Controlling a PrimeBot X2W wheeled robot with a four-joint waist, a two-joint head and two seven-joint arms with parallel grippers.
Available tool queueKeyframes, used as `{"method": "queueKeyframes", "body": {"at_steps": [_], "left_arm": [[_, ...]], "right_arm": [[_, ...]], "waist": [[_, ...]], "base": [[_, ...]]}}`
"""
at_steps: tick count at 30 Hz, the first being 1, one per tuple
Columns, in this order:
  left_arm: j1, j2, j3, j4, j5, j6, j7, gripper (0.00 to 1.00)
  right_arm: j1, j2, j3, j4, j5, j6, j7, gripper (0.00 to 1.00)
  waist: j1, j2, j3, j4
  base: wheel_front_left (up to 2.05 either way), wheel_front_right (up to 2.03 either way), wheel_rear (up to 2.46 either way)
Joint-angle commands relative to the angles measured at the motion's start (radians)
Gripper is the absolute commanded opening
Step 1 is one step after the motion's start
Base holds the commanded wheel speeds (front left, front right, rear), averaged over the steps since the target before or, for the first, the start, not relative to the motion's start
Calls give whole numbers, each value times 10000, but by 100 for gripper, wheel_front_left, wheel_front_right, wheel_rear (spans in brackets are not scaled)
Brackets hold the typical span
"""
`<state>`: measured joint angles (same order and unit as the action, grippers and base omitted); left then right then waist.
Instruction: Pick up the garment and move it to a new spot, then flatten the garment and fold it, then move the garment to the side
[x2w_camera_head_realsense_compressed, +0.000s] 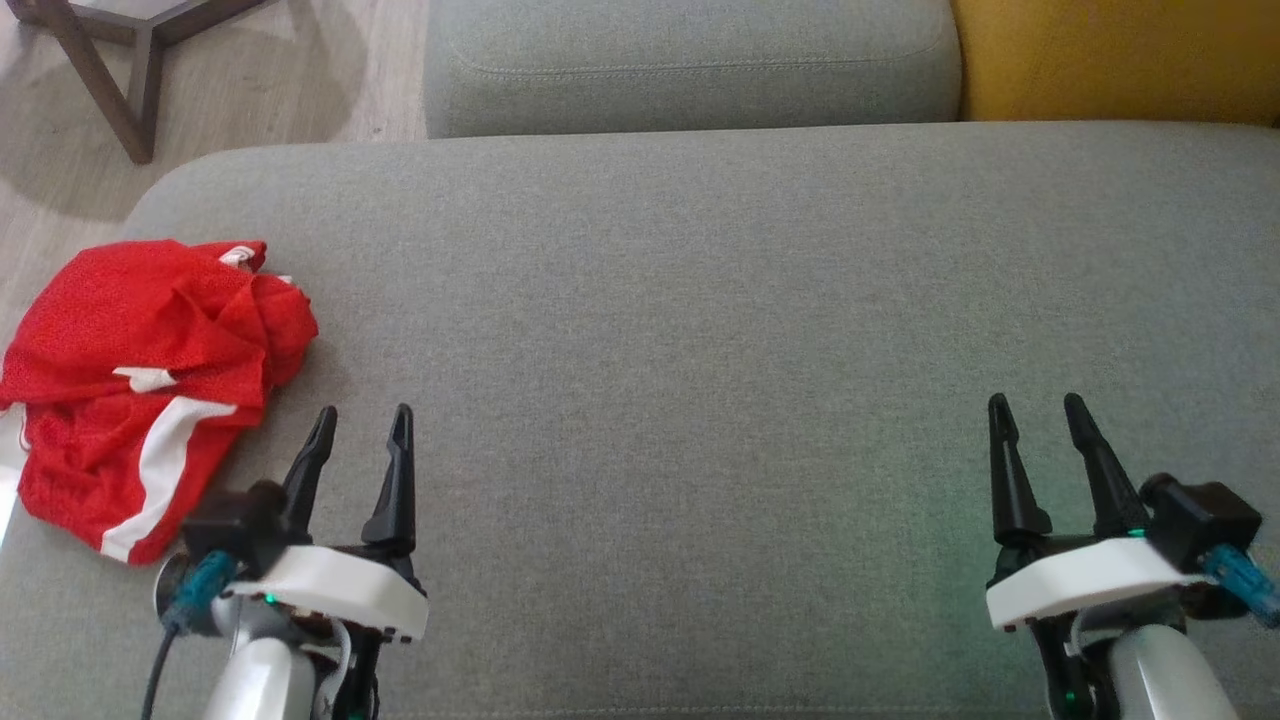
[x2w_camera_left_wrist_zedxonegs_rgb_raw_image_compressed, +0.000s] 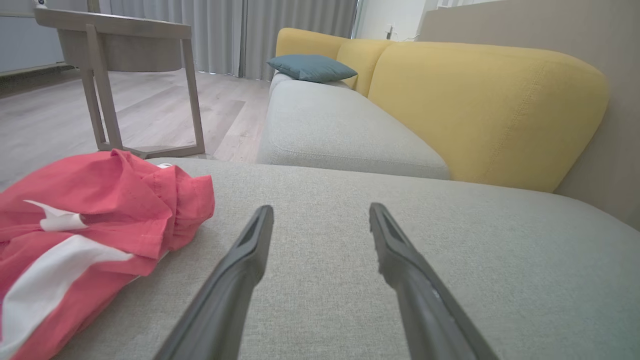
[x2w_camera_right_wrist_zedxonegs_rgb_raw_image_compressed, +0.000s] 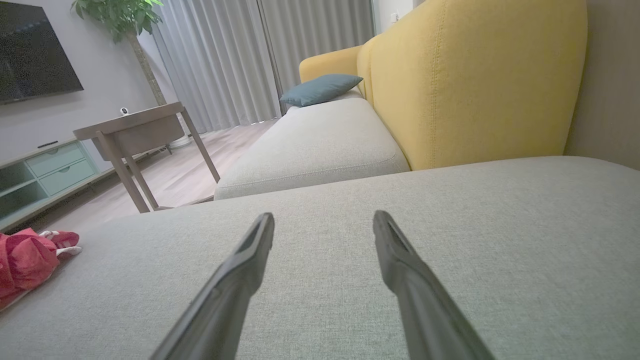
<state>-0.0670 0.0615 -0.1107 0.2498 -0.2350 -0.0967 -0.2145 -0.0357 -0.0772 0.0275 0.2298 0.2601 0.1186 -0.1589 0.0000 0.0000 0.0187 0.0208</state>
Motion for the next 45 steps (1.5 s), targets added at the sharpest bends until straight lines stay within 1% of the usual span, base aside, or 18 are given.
{"method": "queueKeyframes", "body": {"at_steps": [1, 12, 24, 28, 32, 35, 45], "left_arm": [[-580, 127, 271, -307, 328, 27, -164, 100], [-637, 86, 185, -311, 1609, 53, -473, 100], [-714, 53, 235, -268, 1645, 21, -473, 100], [-731, 37, 238, -281, 1640, 23, -473, 100], [-793, 18, 242, -277, 1628, 41, -473, 100], [-863, 6, 253, -269, 1633, 71, -473, 100], [-905, 2, 421, -337, 1634, 186, -473, 100]], "right_arm": [[-450, -39, 208, -275, -300, 107, -172, 100], [-455, 4, 342, -251, -1342, 121, -342, 100], [-491, 64, 161, -189, -1193, 121, -346, 100], [-484, 83, 106, -177, -1188, 121, -359, 100], [-495, 94, 122, -259, -1211, 121, -318, 100], [-496, 96, 113, -376, -1221, 121, -256, 100], [-477, 92, 232, -948, -1327, 121, 202, 100]], "waist": [[0, 0, 5, 1], [0, 0, 34, 25], [0, 0, 84, 155], [0, 0, 104, 297], [0, 0, 129, 610], [0, 0, 140, 990], [0, 0, 189, 2726]], "base": [[0, 0, 0], [0, 0, 0], [0, 0, 0], [0, 0, 0], [0, 0, 0], [0, 0, 0], [0, 0, 0]]}}
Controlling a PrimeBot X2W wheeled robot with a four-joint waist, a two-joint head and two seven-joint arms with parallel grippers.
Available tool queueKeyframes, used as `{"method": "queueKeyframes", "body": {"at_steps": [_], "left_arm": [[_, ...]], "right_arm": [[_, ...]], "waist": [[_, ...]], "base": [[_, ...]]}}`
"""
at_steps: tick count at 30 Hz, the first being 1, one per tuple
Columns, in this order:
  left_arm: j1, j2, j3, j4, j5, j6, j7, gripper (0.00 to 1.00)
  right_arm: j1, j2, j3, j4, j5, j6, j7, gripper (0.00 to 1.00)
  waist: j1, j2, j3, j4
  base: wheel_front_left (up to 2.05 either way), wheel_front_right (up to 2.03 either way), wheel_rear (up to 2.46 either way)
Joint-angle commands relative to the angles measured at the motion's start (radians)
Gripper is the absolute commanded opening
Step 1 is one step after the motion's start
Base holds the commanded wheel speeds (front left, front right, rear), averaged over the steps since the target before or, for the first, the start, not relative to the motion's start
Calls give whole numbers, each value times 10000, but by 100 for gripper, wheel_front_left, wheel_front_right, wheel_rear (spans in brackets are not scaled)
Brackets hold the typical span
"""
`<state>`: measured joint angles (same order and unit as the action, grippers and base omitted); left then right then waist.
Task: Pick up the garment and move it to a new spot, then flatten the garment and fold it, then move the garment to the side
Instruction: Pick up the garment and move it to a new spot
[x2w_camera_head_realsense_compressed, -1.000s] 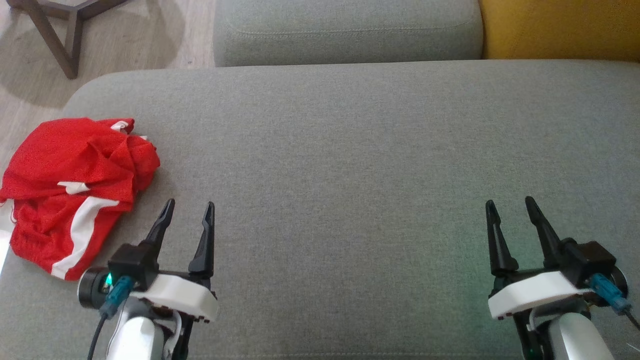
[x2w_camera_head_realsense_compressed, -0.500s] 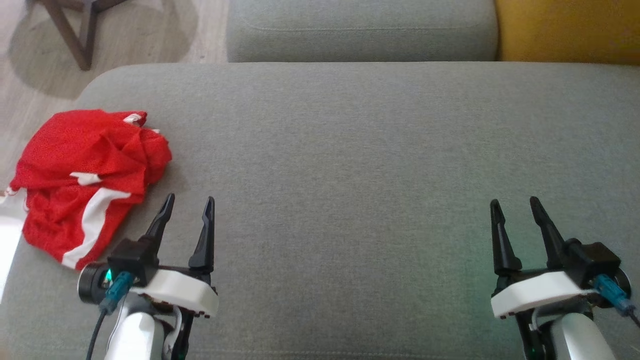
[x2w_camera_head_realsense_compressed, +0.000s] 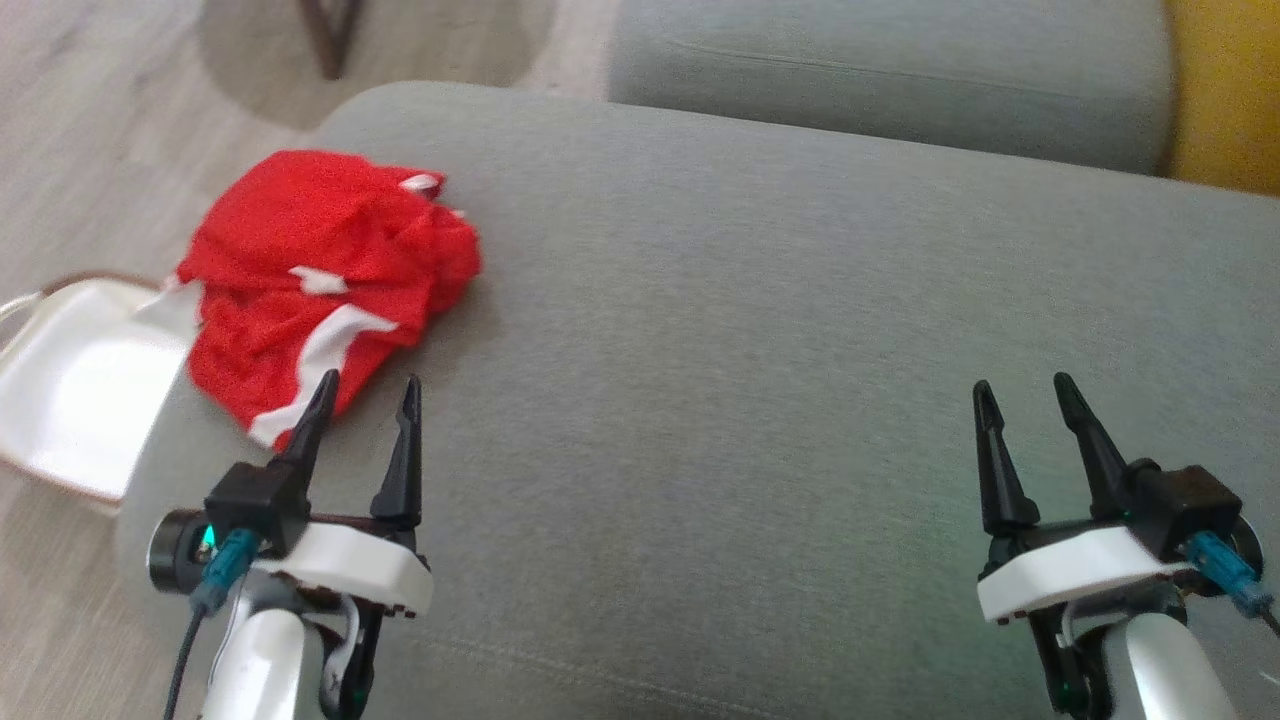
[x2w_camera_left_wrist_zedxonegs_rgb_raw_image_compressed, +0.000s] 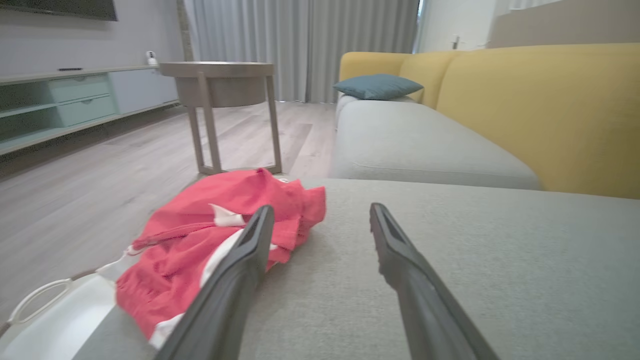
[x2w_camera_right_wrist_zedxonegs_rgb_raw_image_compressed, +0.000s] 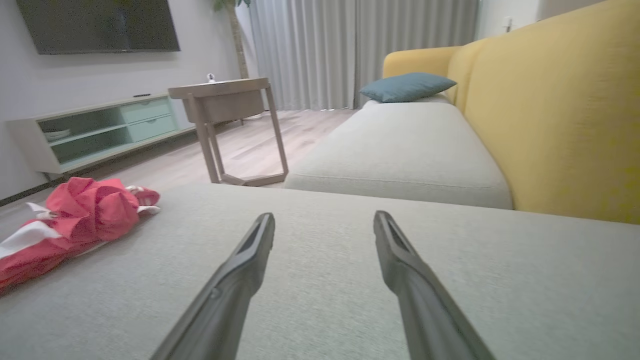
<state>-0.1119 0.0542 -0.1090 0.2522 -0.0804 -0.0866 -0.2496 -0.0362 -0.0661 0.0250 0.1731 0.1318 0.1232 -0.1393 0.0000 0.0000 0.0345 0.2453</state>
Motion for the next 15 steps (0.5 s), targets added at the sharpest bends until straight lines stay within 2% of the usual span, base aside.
{"method": "queueKeyframes", "body": {"at_steps": [1, 8, 15], "left_arm": [[-450, 78, 439, -371, 81, 96, -122, 100], [-365, 110, 702, -383, 31, 136, -122, 100], [-338, 102, 834, -379, 24, 109, -122, 100]], "right_arm": [[-475, -15, 274, -444, -49, 75, 60, 100], [-422, 25, 345, -785, -4, 75, 376, 100], [-333, 49, 297, -897, -29, 75, 538, 100]], "waist": [[0, 0, 34, 641], [0, 0, 39, 1458], [0, 0, 18, 1795]], "base": [[0, 0, 0], [0, 0, 0], [0, 0, 0]]}}
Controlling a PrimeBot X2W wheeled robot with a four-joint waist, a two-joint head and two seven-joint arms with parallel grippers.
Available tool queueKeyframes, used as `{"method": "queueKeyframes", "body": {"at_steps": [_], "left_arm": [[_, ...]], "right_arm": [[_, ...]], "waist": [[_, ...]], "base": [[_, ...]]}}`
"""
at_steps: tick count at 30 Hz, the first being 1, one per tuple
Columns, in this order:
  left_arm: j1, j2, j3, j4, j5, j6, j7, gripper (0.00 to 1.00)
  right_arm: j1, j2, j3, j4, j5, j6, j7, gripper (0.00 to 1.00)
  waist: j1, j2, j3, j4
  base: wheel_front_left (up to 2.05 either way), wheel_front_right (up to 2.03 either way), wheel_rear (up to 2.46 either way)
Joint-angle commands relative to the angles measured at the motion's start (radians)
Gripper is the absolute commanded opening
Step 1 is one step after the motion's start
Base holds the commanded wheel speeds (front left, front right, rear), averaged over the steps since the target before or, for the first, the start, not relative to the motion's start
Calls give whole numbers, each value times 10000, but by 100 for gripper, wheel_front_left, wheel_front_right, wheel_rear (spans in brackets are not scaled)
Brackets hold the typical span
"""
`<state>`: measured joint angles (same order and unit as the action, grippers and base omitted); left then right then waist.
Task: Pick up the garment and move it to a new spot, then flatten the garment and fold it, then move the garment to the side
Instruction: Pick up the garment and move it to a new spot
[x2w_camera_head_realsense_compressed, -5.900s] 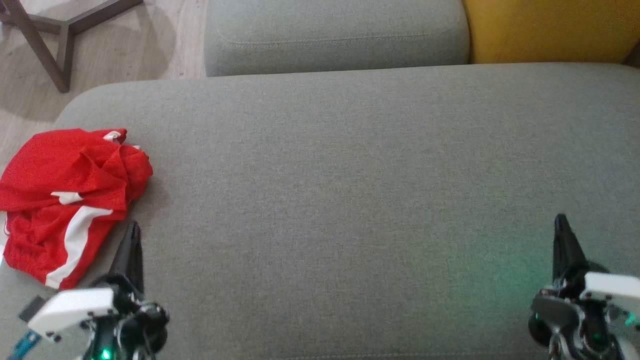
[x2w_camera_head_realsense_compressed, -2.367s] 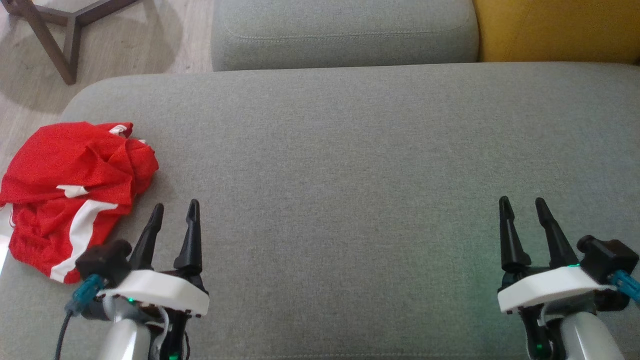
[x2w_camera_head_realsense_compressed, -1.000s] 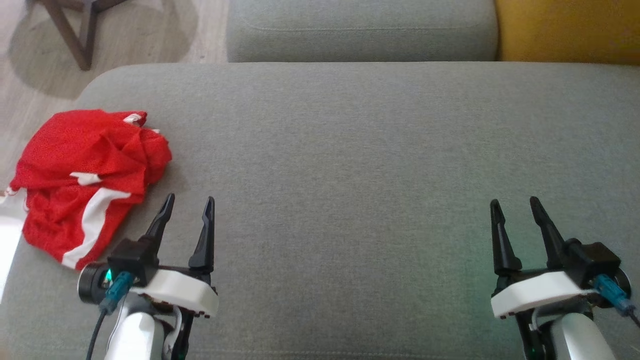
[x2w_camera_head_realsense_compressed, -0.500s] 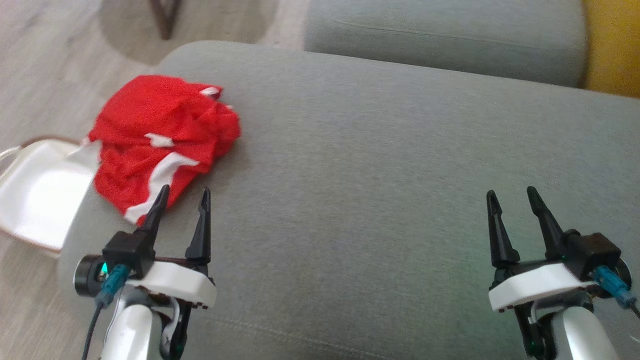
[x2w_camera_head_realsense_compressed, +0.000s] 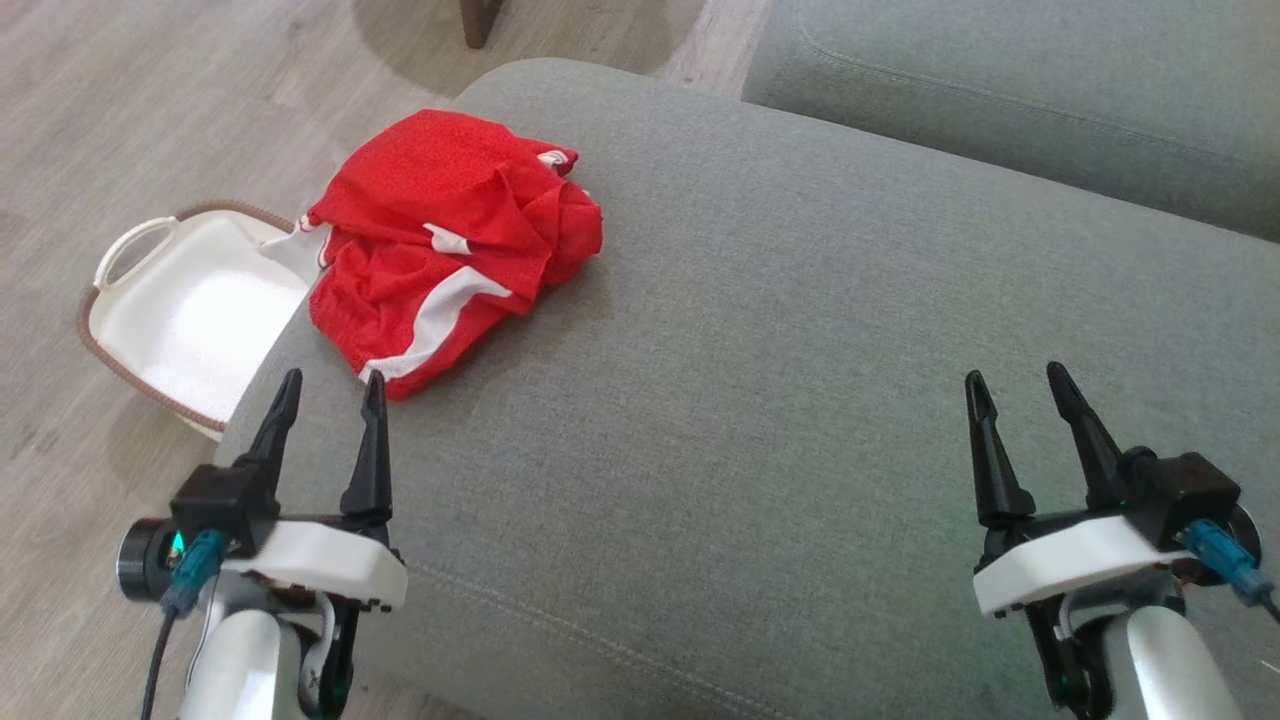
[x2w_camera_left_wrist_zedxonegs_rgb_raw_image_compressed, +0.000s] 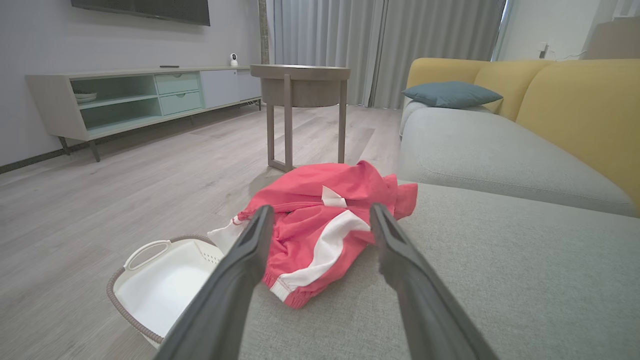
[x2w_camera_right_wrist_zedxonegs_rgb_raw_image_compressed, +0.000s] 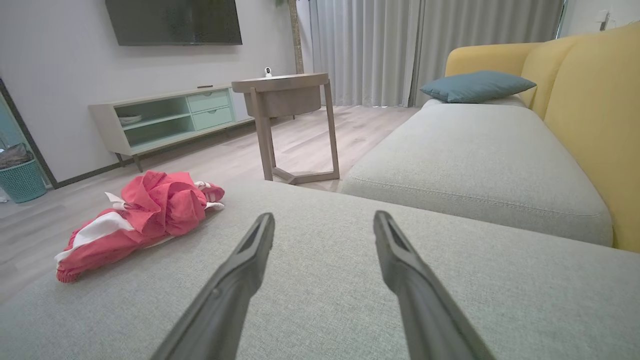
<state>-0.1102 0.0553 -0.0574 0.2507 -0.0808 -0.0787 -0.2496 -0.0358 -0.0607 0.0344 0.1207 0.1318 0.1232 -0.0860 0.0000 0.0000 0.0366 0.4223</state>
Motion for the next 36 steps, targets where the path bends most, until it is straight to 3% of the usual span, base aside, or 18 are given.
{"method": "queueKeyframes", "body": {"at_steps": [1, 11, 19, 29, 36], "left_arm": [[-358, 89, 329, -362, 29, 23, -122, 100], [-385, 55, 403, -338, -10, -10, -122, 100], [-1221, 34, 299, 411, -489, -280, -122, 100], [-4422, 393, -99, 3096, -1885, -505, 477, 100], [-6876, 1105, -1473, 4812, -3787, -516, 1529, 100]], "right_arm": [[-332, -3, 201, -385, -31, 75, 15, 100], [-365, -20, 236, -489, -56, 75, 106, 100], [-664, -239, 146, -915, -158, 75, 380, 100], [-1366, -903, -108, -2068, -371, 75, 1137, 100], [-1749, -1245, -258, -2663, -393, 75, 1517, 100]], "waist": [[0, 0, 1, 45], [0, 0, 186, -36], [0, 0, 1176, -342], [0, 0, 3312, -757], [0, 0, 4373, -922]], "base": [[0, 0, 0], [0, 0, 0], [0, 0, 0], [0, 0, 0], [0, 0, 0]]}}
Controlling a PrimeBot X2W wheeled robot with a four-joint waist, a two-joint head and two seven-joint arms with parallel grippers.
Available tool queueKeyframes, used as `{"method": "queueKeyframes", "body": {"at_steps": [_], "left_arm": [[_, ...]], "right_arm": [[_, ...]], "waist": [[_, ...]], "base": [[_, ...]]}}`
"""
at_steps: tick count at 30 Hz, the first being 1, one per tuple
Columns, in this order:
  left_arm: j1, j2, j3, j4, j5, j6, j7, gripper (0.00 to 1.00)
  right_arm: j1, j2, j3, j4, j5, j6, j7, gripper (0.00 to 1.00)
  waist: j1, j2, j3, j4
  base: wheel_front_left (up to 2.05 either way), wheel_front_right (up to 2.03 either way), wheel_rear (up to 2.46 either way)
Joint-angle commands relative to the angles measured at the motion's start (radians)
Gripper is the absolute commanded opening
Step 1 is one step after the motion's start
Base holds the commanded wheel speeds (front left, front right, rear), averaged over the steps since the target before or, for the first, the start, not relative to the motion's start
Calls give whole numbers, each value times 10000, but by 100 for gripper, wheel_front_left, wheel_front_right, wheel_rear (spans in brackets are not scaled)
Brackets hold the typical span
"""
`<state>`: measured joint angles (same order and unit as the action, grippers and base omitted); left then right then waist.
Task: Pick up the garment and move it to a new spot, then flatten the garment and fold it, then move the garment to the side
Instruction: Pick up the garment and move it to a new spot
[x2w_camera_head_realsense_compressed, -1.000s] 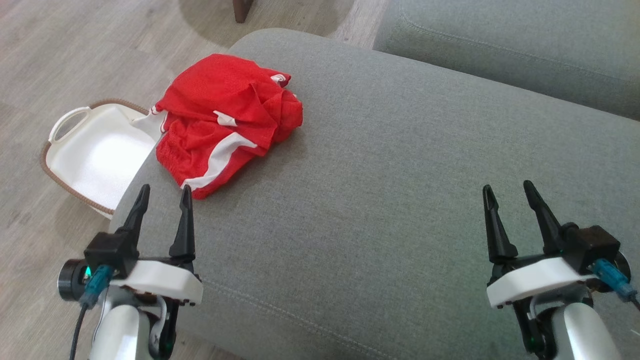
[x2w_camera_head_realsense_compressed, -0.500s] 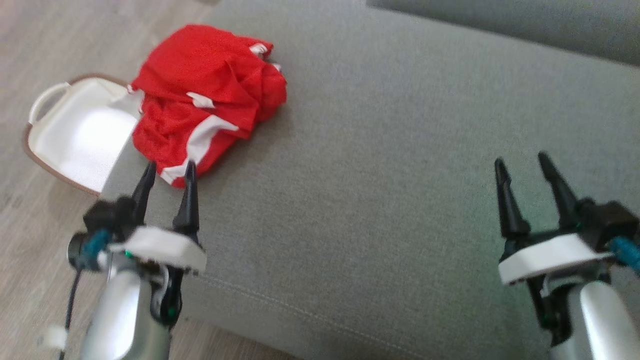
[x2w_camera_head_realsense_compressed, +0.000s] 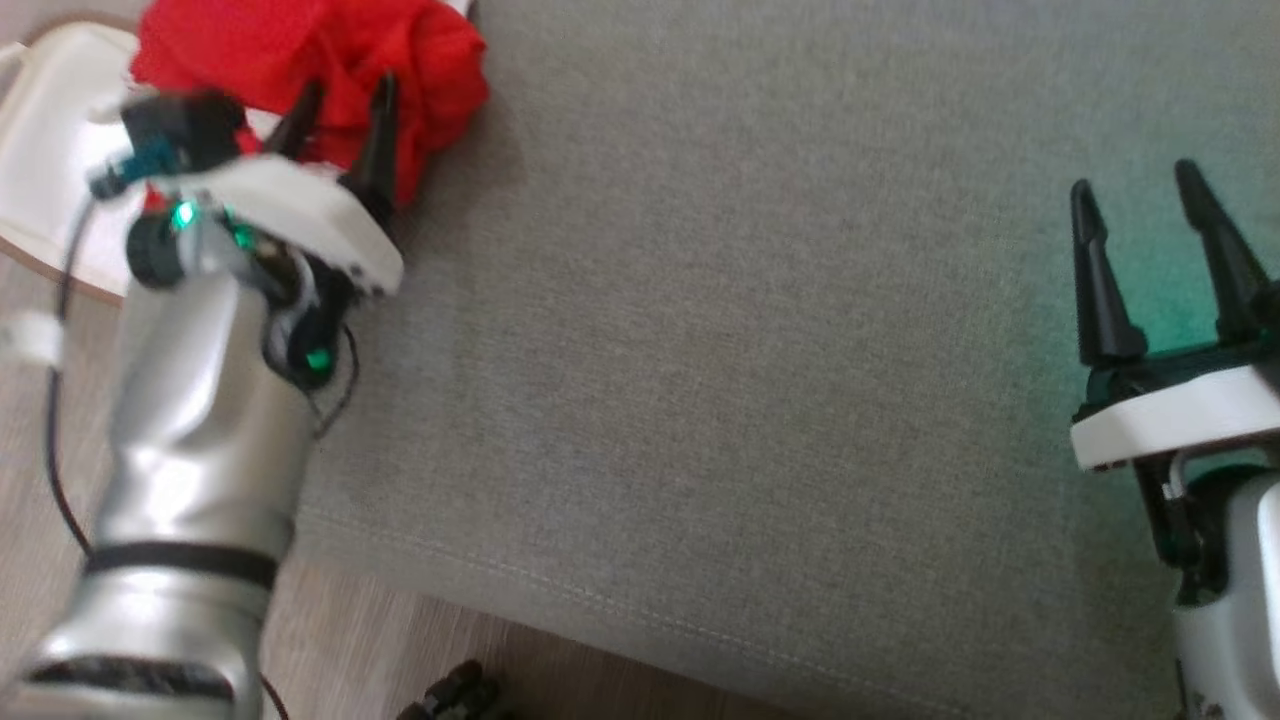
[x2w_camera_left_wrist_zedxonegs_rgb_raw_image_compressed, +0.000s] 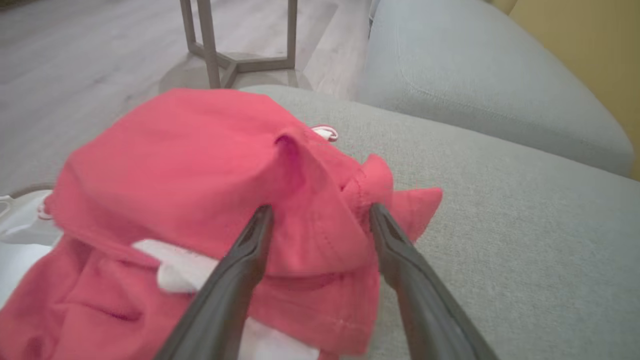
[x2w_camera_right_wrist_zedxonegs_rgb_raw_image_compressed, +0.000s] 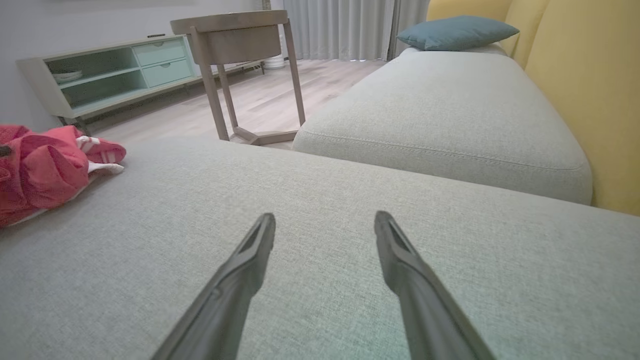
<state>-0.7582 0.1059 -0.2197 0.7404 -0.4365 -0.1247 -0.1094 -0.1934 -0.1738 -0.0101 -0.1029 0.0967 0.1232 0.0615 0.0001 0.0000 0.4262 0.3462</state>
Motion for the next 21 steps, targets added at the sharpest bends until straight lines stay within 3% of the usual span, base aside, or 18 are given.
{"method": "queueKeyframes", "body": {"at_steps": [1, 9, 10, 11, 12, 21], "left_arm": [[-680, 729, -32, 135, -500, -57, 296, 100], [-2205, 1533, -1162, 1898, -1827, -58, 1794, 100], [-2339, 1597, -1270, 2055, -1850, -58, 1862, 49], [-2468, 1663, -1341, 2192, -1849, -58, 1826, 14], [-2582, 1716, -1400, 2319, -1839, -58, 1755, 0], [-3088, 1969, -1444, 2719, -1507, 168, -487, 0]], "right_arm": [[-205, -146, 177, -479, -37, 75, 74, 100], [-357, -254, 180, -722, -26, 75, 241, 100], [-360, -254, 169, -741, -29, 75, 255, 100], [-362, -251, 154, -754, -33, 75, 269, 100], [-362, -243, 131, -760, -37, 75, 281, 100], [-212, -92, -98, -635, -65, 75, 282, 100]], "waist": [[-1, 0, 574, -184], [-1, 0, 1011, -367], [-1, 0, 1032, -375], [-1, 0, 1049, -381], [-1, 0, 1062, -384], [-1, 0, 645, -254]], "base": [[0, 0, 0], [0, 0, 0], [0, 0, 0], [0, 0, 0], [0, 0, 0], [0, 0, 0]]}}
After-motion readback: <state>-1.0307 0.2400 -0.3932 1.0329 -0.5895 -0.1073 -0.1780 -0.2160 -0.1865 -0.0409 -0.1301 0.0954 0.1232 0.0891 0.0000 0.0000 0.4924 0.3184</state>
